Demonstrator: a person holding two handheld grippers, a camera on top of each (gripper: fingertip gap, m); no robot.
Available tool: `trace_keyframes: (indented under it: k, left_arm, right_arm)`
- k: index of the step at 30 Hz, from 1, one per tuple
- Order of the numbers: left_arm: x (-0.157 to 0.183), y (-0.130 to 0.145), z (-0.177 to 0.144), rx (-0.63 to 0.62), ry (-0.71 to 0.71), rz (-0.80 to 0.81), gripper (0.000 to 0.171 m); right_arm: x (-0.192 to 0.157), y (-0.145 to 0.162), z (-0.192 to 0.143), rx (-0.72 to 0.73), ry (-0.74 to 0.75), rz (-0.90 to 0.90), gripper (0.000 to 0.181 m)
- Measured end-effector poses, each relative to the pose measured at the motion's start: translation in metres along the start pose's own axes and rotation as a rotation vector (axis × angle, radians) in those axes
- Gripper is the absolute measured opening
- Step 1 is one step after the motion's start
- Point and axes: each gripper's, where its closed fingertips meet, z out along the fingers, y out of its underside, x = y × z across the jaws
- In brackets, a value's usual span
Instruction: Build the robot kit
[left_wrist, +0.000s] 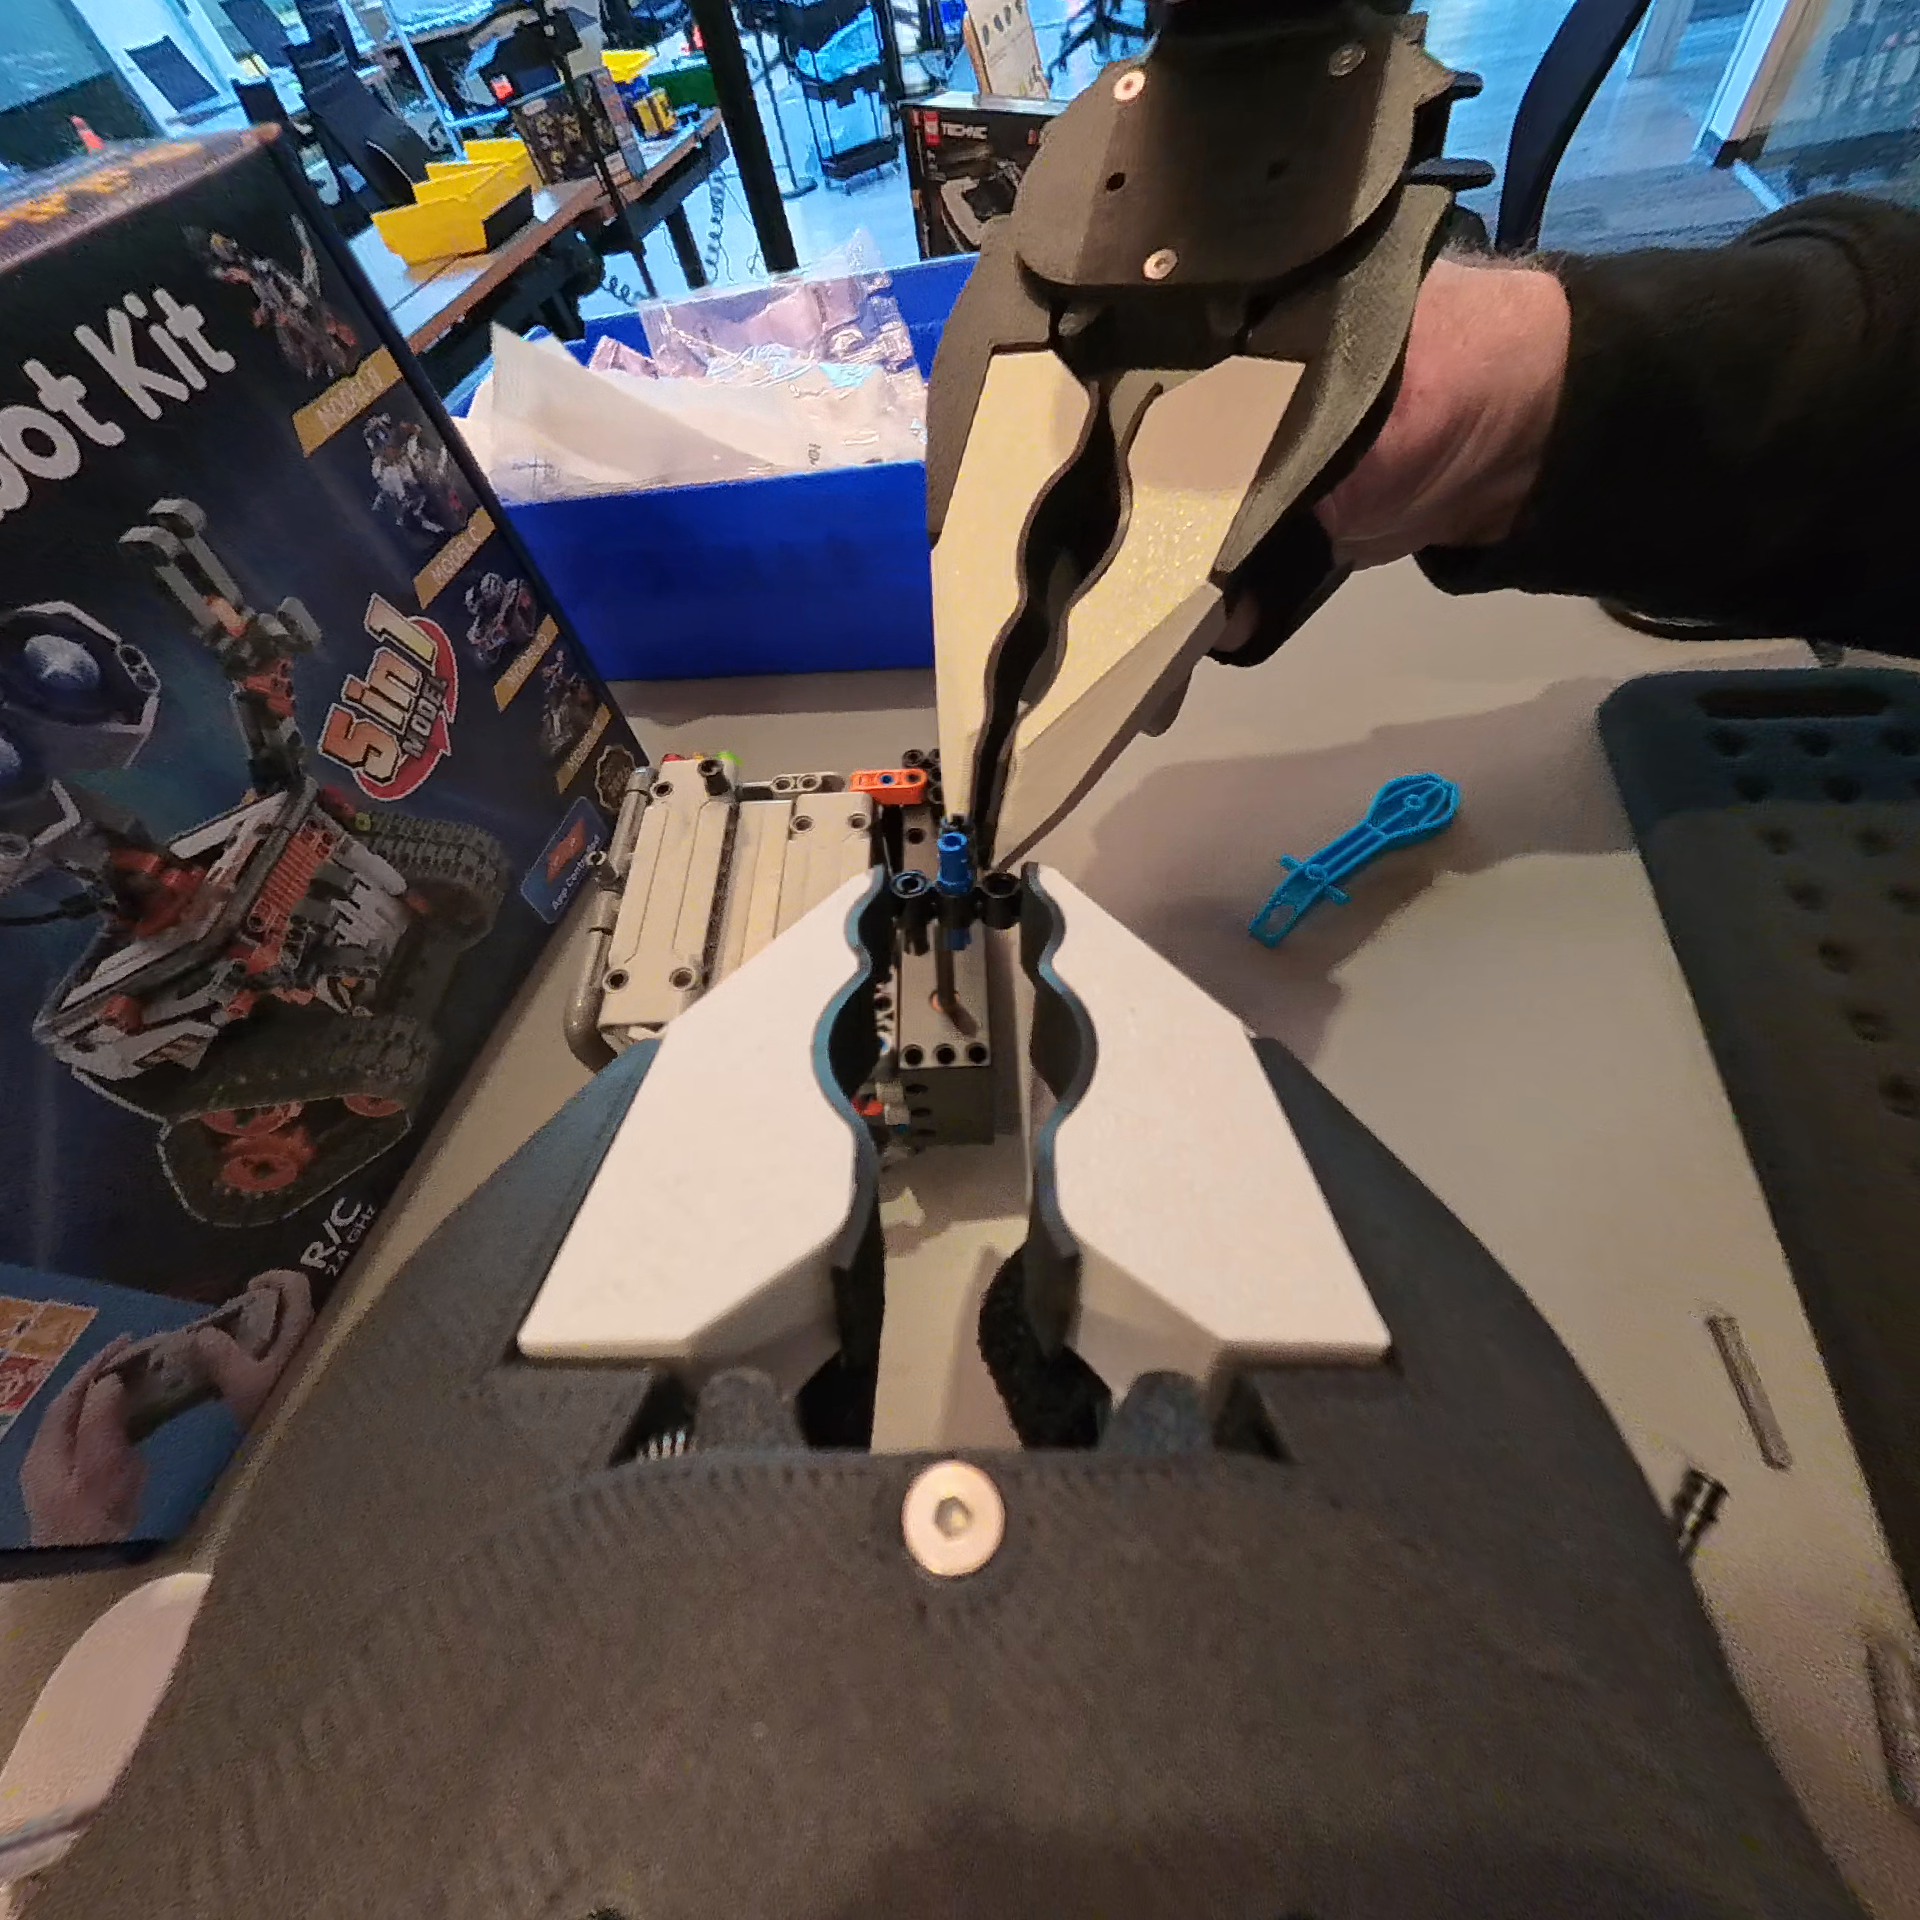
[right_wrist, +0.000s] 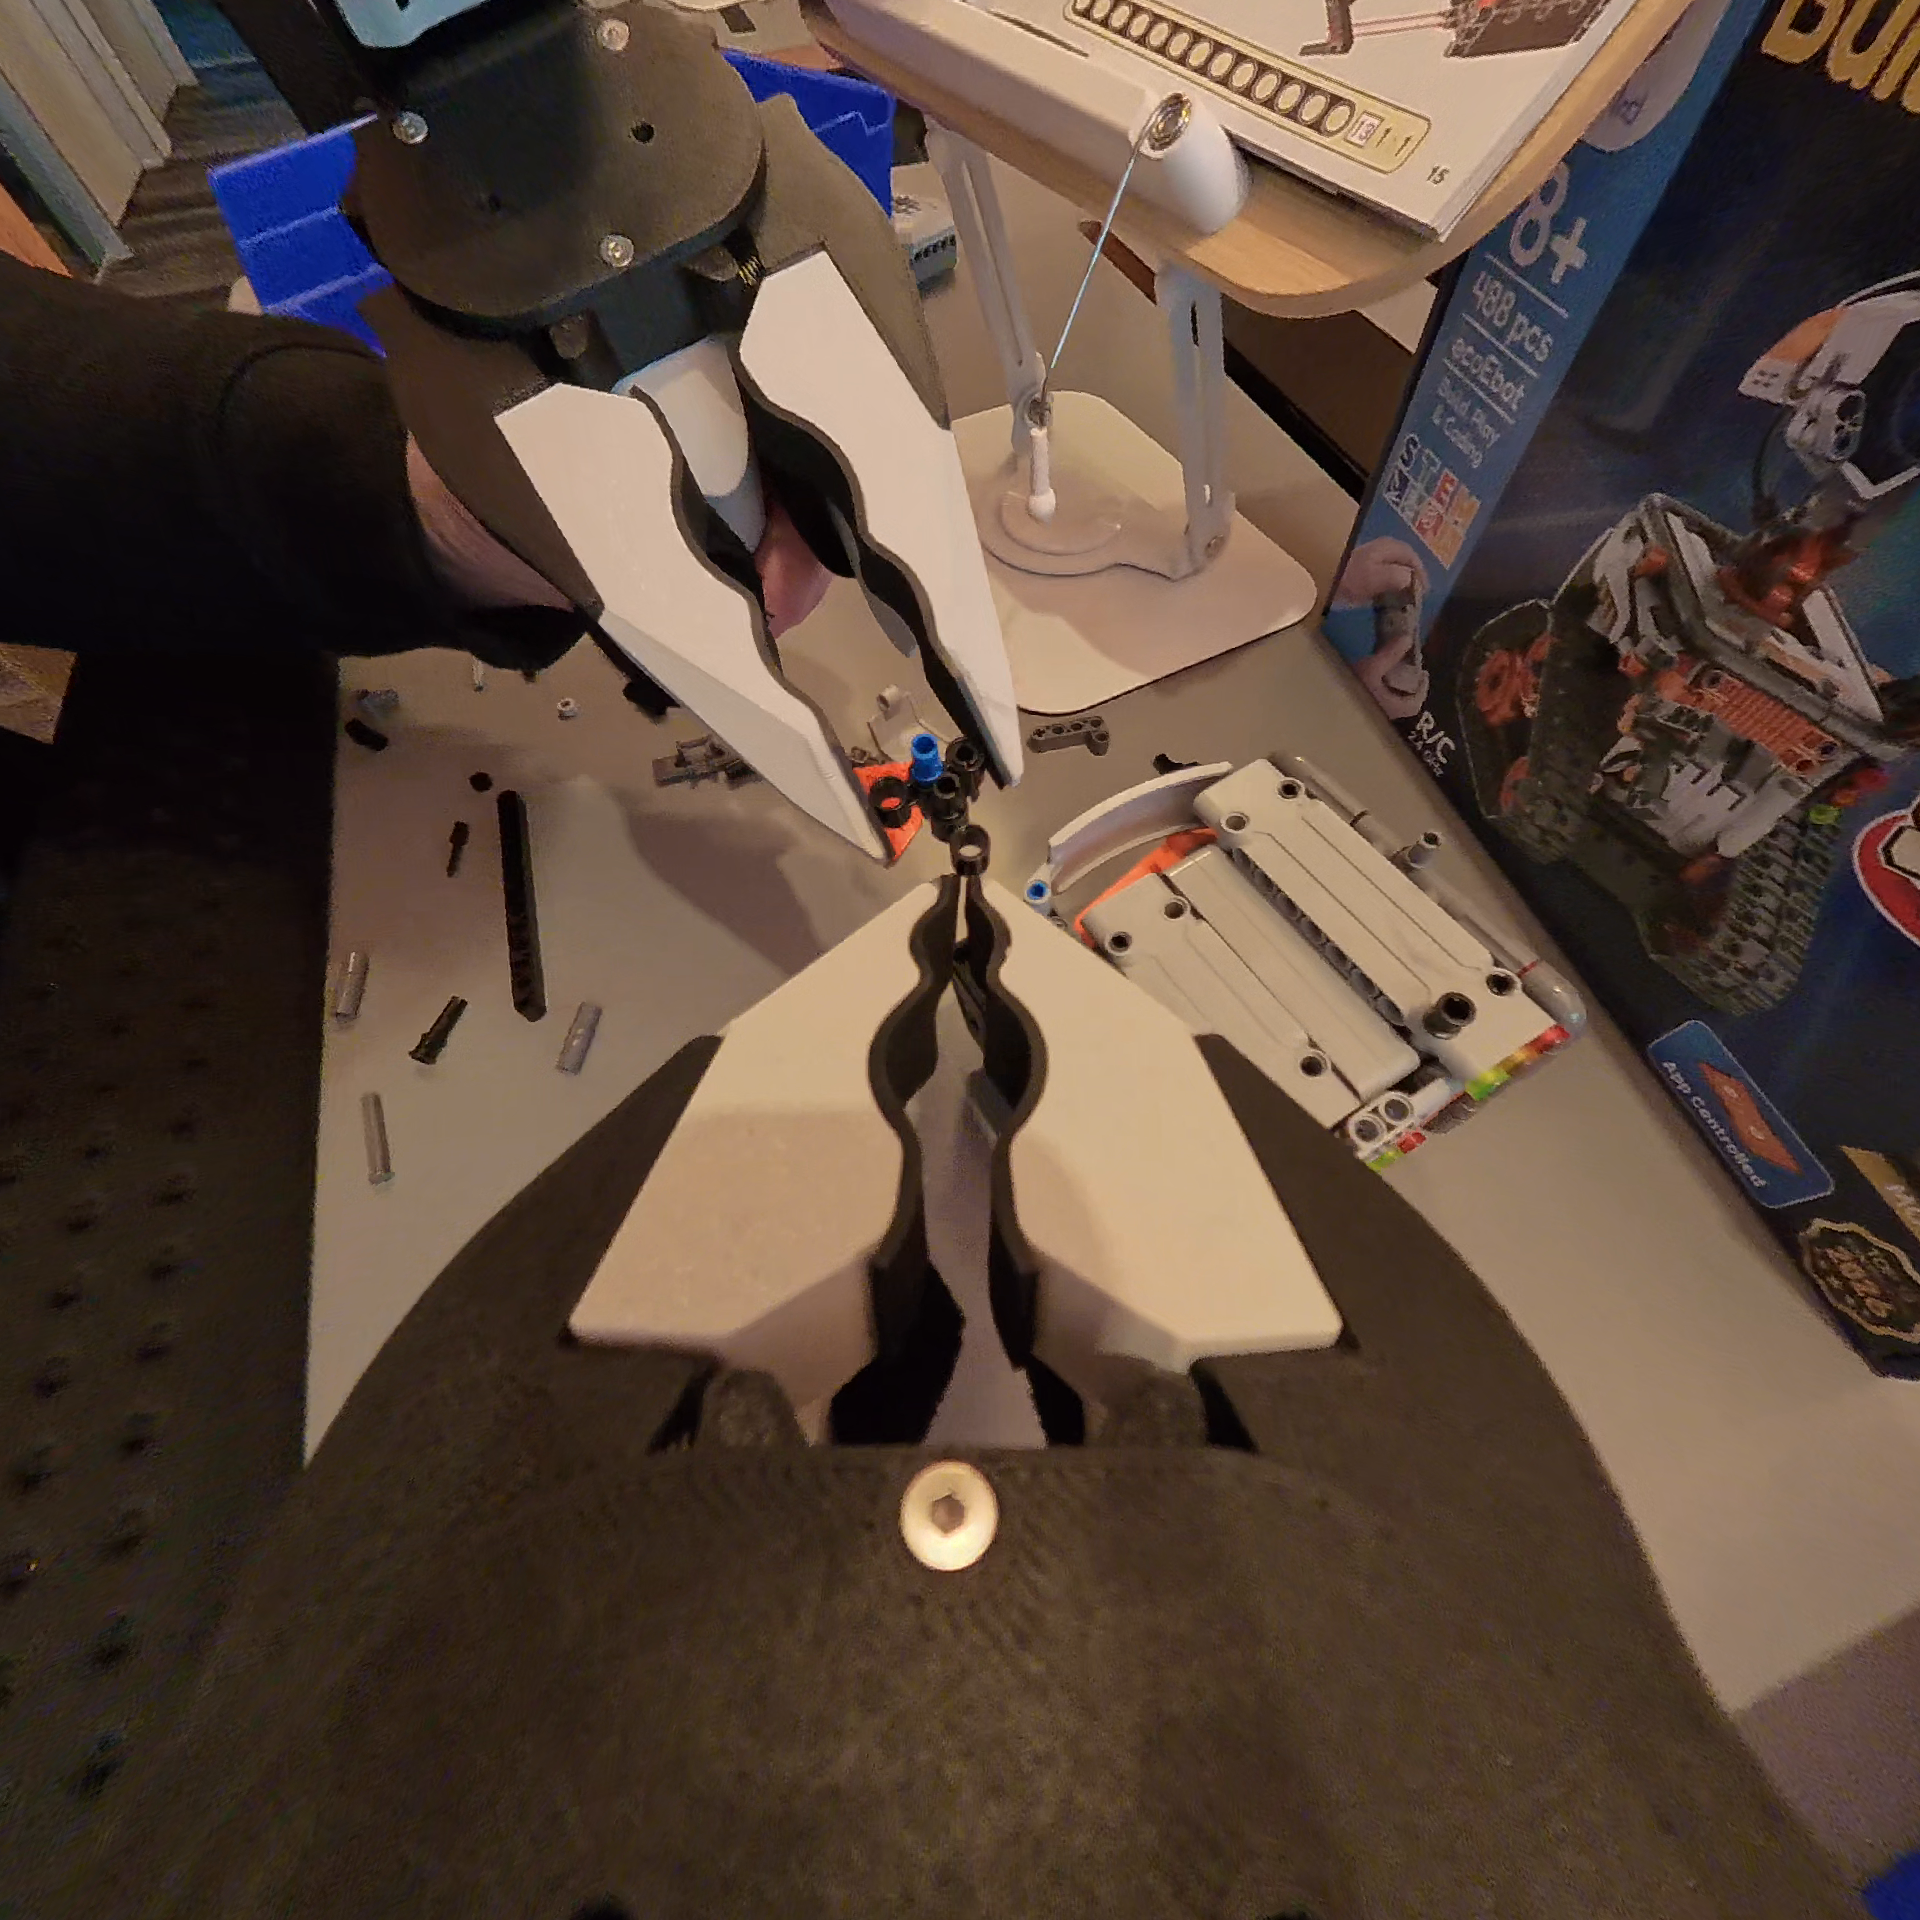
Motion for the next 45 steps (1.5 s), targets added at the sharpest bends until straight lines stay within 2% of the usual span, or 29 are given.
trace_keyframes:
  k: [24, 34, 38, 45]
  left_arm:
    - [-0.004, 0.03, 0.013, -0.01, -0.067, -0.06, 0.022]
    - [-0.001, 0.033, 0.016, -0.119, -0.079, 0.004, 0.022]
    - [0.0, 0.04, 0.02, -0.179, -0.084, 0.02, 0.022]
    - [0.001, 0.05, 0.024, -0.195, -0.117, -0.001, 0.022]
  right_arm:
    - [0.01, 0.025, 0.015, -0.098, -0.013, 0.018, 0.0]
    - [0.007, 0.014, 0.011, -0.14, 0.035, -0.089, 0.006]
    - [0.009, 0.023, 0.016, -0.192, 0.031, -0.11, 0.003]
    - [0.009, 0.032, 0.02, -0.239, 0.026, -0.116, 0.003]
